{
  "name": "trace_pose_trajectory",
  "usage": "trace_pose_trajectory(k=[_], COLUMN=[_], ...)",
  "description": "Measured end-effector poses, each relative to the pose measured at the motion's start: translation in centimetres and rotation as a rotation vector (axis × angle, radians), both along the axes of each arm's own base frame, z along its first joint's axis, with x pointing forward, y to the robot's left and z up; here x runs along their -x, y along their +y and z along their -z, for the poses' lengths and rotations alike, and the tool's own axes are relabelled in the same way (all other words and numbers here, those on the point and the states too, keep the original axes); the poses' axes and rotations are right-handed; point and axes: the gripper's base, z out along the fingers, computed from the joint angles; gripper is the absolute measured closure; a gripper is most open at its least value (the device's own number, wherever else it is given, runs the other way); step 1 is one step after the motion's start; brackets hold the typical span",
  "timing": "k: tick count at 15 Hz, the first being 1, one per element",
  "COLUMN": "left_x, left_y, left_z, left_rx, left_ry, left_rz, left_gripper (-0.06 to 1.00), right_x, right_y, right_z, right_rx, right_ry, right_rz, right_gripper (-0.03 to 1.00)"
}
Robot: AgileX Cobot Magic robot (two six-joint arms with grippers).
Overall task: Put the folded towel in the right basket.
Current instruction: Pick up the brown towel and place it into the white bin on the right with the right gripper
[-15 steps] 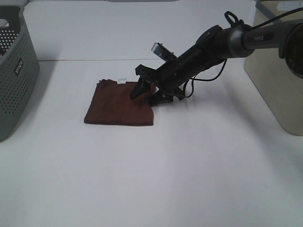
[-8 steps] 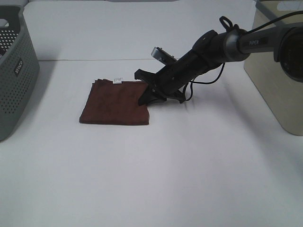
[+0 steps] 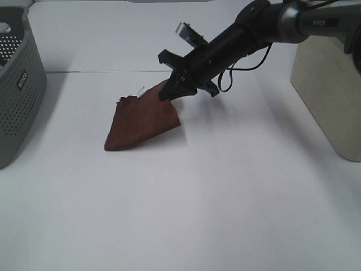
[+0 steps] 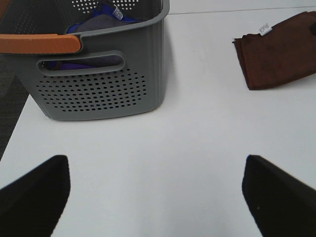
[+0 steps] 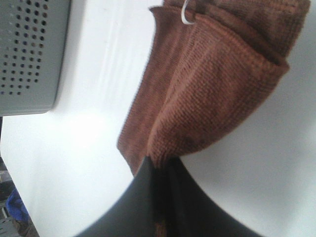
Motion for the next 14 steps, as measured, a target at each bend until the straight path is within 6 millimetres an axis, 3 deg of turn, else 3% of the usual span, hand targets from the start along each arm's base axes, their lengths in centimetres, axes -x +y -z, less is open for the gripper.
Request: trace_pose_trajectory(k=[1, 4, 5, 9, 11, 14], left_x=[0.0, 0.0, 0.0, 0.0, 0.0, 0.0], left_y=[0.0, 0.0, 0.0, 0.0, 0.0, 0.0], left_z=[0.0, 0.0, 0.0, 0.0, 0.0, 0.0], left_rx=[0.0, 0.0, 0.0, 0.0, 0.0, 0.0], left_ry=[0.0, 0.0, 0.0, 0.0, 0.0, 0.0], left_rz=[0.0, 0.0, 0.0, 0.0, 0.0, 0.0], left_gripper=[0.06, 0.06, 0.06, 0.06, 0.06, 0.06], right_x=[-0.3, -0.8, -1.0, -0.1, 0.4, 0.4], right_y=[-1.4, -4.7, -8.4, -17.4, -22.1, -29.1], right_z=[-2.6, -6.7, -10.6, -18.3, -20.3, -21.7], right_rx=[-0.014, -0.037, -0.05, -0.058, -0.081, -0.168], right_ry=[-0.034, -0.084, -0.152, -0.309, -0.351, -0.417], right_rz=[0.011, 0.052, 0.111, 0.291, 0.402, 0.631], right_gripper=[0.93, 0.93, 0.93, 0.93, 0.93, 0.93])
